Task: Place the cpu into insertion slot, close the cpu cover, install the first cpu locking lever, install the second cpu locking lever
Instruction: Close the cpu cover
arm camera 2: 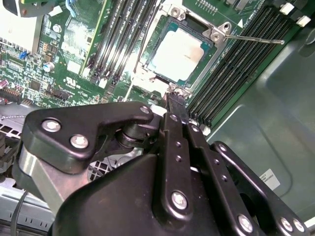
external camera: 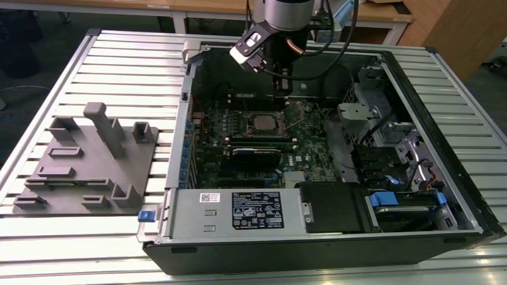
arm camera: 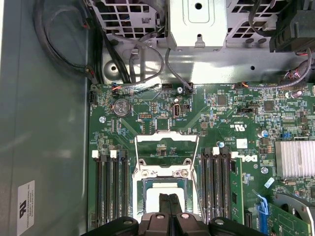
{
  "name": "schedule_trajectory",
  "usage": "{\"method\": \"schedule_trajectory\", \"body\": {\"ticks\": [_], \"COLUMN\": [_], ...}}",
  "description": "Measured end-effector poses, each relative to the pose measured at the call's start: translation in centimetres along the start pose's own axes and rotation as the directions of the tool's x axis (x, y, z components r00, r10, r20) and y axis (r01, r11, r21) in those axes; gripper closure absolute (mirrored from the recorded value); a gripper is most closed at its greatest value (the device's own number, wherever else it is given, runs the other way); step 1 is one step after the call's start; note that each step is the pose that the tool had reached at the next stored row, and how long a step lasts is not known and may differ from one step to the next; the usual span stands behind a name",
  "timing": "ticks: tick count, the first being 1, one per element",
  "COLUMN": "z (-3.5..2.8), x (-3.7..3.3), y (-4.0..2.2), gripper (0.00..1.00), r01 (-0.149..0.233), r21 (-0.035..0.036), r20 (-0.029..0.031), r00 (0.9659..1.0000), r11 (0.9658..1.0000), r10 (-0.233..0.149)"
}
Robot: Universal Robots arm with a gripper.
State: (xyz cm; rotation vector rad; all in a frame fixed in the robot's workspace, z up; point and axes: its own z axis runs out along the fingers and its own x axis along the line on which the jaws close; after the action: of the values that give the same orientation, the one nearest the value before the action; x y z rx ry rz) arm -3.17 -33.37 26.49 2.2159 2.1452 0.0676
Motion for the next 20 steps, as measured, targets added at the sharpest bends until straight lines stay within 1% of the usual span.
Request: {"method": "schedule_trajectory", "body": {"ticks": [3, 7, 20], "z": [0.0, 0.01, 0.02], "x": [0.0, 0.01, 0.01], "y": [0.01, 0.2, 0.37], "gripper": [0.9, 0.9, 0.9], "r01": [0.0, 0.0, 0.0], "r21": [0.0, 0.0, 0.0], "r20": [0.0, 0.0, 0.0], "r00": [1.0, 1.0, 1.0], "r11": [1.0, 1.0, 1.0], "r10": [0.0, 0.0, 0.0]}}
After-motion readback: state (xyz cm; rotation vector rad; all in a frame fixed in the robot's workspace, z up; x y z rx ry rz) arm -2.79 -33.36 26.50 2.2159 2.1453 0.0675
